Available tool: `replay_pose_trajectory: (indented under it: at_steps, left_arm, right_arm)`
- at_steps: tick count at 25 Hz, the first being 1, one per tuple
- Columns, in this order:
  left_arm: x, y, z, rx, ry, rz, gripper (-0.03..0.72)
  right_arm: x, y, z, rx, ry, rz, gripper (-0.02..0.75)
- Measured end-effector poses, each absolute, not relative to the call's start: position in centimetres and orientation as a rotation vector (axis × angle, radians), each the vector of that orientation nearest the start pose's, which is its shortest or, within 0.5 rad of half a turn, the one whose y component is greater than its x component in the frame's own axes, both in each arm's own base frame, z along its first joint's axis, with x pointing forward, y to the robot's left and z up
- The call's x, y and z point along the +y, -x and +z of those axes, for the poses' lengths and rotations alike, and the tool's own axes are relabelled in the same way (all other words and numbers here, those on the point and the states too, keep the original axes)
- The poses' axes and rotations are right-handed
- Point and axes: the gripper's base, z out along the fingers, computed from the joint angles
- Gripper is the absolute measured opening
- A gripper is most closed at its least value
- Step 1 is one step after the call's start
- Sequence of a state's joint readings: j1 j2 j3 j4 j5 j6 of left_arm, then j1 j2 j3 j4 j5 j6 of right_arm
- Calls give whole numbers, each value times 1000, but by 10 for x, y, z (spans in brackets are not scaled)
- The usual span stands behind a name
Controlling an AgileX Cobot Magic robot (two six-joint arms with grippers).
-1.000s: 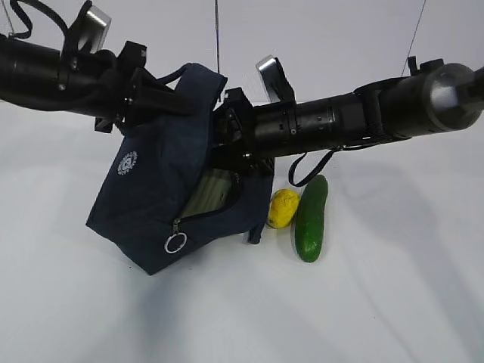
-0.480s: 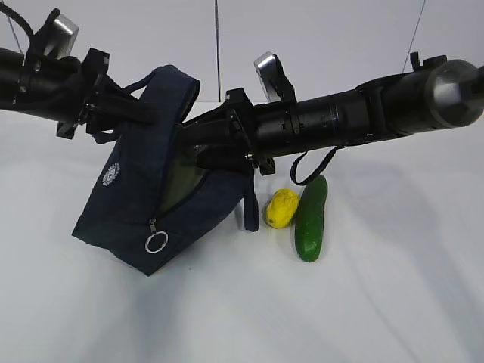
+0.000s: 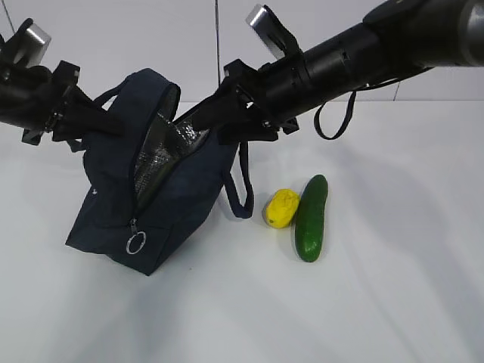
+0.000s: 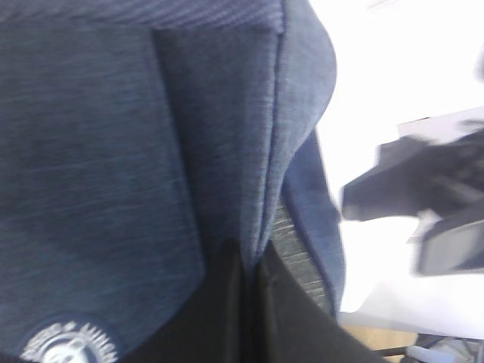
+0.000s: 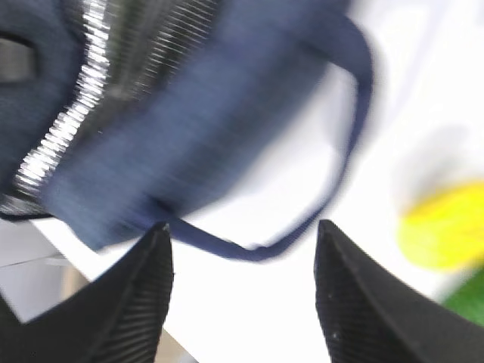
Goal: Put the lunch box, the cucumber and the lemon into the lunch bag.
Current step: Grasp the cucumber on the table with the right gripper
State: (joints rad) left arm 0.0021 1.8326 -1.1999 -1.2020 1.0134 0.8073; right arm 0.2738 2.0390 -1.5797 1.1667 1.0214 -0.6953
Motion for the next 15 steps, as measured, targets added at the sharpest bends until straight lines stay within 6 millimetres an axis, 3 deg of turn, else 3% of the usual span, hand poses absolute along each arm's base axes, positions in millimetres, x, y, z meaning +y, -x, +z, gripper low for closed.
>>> replay_pose_trajectory:
  at_steps: [10, 15]
  left_arm:
    - [-54, -364, 215, 2572, -111, -1044, -8]
    - [-34, -365, 214, 2577, -30, -1019, -8]
  right_arm:
    - [158, -395, 262, 2724, 425, 796, 461]
    - [142, -389, 254, 2912, 303, 546, 461]
